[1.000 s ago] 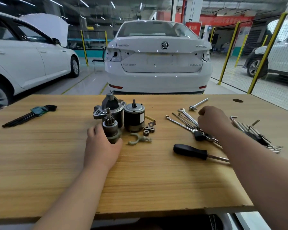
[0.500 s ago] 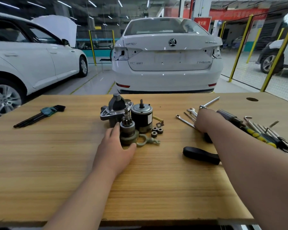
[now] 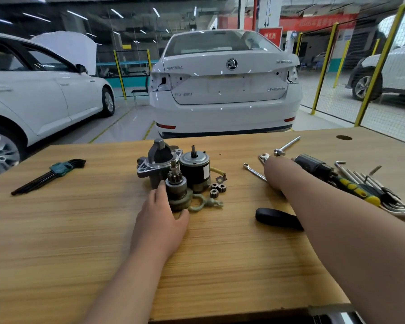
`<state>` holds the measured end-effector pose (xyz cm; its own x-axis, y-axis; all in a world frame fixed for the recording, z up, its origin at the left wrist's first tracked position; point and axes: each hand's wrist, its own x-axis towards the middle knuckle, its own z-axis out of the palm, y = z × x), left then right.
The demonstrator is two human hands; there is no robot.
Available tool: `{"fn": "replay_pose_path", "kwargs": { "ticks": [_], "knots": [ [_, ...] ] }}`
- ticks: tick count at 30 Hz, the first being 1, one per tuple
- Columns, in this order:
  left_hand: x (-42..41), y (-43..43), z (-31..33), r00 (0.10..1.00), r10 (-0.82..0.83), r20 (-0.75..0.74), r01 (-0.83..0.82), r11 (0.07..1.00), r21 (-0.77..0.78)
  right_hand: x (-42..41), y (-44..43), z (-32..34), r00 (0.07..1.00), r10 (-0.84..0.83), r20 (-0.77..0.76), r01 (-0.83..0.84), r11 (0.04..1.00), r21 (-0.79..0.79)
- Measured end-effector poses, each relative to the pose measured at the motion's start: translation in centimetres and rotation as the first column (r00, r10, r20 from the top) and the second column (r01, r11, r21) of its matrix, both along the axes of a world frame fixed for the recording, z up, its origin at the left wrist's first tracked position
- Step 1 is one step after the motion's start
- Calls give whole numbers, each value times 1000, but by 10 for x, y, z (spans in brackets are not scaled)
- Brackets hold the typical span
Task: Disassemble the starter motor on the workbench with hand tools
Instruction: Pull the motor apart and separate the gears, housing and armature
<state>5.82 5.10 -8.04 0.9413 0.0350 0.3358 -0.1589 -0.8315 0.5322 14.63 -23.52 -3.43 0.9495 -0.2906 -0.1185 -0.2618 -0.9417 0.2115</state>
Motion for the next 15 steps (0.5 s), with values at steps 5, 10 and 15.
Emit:
{"fn": "replay_pose_path", "kwargs": {
  "ticks": [5,10,15],
  "knots": [
    [-1,-1,1,1000,11,-11,-11,1000,-2,-13,-8,10,989,-48,138,26,987,160],
    [1,-1,1,1000,23,-4,-23,1000,-13,-21,-34,-1,889,-258,378,19,846,533],
    [1,-2,2,1000,26,-8,-26,1000,-7,-25,-38,0,901,-258,348,34,843,538]
  ]
}}
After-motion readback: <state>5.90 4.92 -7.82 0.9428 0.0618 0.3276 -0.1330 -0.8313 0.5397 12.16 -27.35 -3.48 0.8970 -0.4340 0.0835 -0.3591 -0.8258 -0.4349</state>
